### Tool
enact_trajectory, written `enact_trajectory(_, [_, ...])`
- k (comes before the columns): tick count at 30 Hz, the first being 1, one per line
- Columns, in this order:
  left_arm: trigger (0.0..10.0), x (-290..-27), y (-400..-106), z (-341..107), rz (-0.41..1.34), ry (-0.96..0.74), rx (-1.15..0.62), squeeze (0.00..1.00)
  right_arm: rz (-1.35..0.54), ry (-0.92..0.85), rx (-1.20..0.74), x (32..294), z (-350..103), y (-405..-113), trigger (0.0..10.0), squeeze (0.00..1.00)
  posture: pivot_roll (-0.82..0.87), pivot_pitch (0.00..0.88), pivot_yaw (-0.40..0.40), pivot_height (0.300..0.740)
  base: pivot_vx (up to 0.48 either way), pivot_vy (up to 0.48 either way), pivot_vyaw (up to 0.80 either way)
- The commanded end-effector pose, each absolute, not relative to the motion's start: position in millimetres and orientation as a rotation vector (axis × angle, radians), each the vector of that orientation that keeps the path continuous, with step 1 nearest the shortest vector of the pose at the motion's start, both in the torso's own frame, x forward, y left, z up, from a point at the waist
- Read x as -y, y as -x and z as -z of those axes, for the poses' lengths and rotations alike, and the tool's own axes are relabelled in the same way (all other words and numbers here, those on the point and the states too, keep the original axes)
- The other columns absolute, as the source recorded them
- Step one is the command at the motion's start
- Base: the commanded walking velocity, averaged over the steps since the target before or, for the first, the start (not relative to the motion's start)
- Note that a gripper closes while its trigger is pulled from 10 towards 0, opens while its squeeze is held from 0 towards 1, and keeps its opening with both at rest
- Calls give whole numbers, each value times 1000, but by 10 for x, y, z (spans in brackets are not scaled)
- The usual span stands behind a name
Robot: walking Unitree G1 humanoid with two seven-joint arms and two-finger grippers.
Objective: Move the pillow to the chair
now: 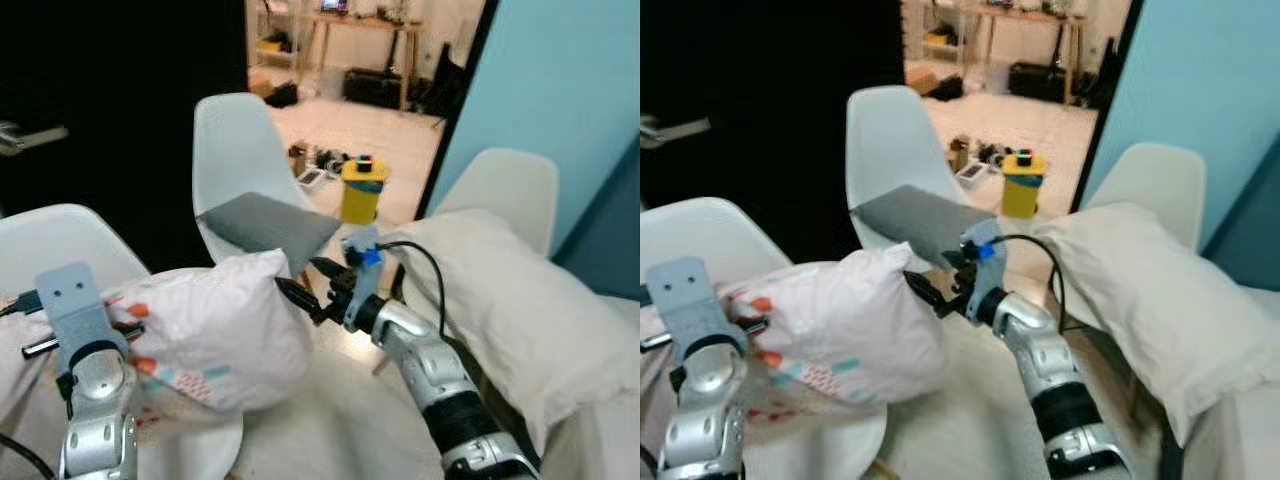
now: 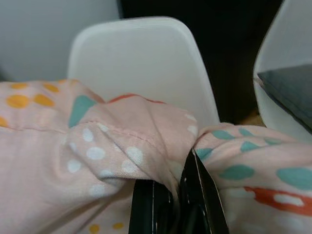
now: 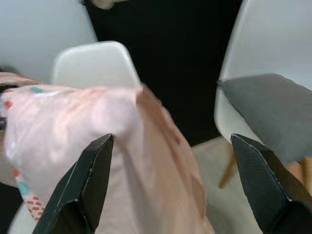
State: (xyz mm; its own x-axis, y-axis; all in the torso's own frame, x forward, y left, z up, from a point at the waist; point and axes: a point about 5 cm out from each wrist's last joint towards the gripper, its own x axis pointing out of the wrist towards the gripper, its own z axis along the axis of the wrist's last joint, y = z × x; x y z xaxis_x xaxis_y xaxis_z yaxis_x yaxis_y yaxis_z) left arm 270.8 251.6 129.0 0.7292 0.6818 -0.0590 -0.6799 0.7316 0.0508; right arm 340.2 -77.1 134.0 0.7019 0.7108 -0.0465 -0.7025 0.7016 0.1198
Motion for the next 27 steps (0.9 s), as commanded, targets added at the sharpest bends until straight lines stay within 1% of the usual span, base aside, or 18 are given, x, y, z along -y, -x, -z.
enact_trajectory(1, [10000, -2603, -2837, -1457, -734, -23, 30, 0, -745, -42, -151, 803, -1250, -3420, 10000, 0, 163, 0, -28, 740, 0, 0, 0])
enact_trajectory(2, [10000, -2603, -2837, -1457, -734, -23, 30, 0, -745, -42, -151, 803, -1250, -3420, 10000, 0, 163, 0, -28, 740, 0, 0, 0])
enact_trajectory(6, [10000, -2678, -3055, -1478, -721, -55, 27, 0, -739, -52, -171, 820, -1218, -3402, 10000, 0, 144, 0, -22, 725, 0, 0, 0])
enact_trajectory(7, [10000, -2678, -3055, -1478, -721, -55, 27, 0, -739, -52, -171, 820, -1218, -3402, 10000, 0, 144, 0, -22, 725, 0, 0, 0])
enact_trajectory(10, [10000, -2831, -3169, -1524, -802, -114, 13, 0, -726, -59, -177, 856, -1200, -3378, 10000, 0, 128, 0, -8, 710, 0, 0, 0])
enact_trajectory(12, [10000, -2870, -3180, -1513, -829, -126, -1, 0, -721, -59, -178, 864, -1189, -3371, 10000, 0, 118, 0, -2, 705, 0, 0, 0])
enact_trajectory(14, [10000, -2870, -3180, -1513, -829, -126, -1, 0, -721, -59, -178, 864, -1189, -3371, 10000, 0, 118, 0, -2, 705, 0, 0, 0])
enact_trajectory(17, [10000, -3026, -3109, -1301, -919, -164, -98, 0, -694, -55, -189, 898, -1136, -3334, 10000, 0, 97, 1, 12, 690, 0, 0, 0])
enact_trajectory(19, [10000, -3098, -3047, -1205, -955, -196, -132, 0, -684, -53, -194, 918, -1115, -3314, 10000, 0, 93, 7, 14, 680, 0, 0, 0])
enact_trajectory(21, [10000, -3122, -3030, -1177, -965, -205, -141, 0, -681, -51, -196, 923, -1108, -3309, 10000, 0, 93, 7, 14, 675, 0, 0, 0])
enact_trajectory(23, [10000, -3209, -2977, -1070, -990, -212, -179, 0, -676, -41, -207, 933, -1086, -3291, 10000, 0, 87, 14, 14, 665, 0, 0, 0])
enact_trajectory(27, [10000, -3250, -2955, -1021, -999, -221, -193, 0, -676, -37, -213, 942, -1076, -3277, 10000, 0, 86, 20, 13, 655, 0, 0, 0])
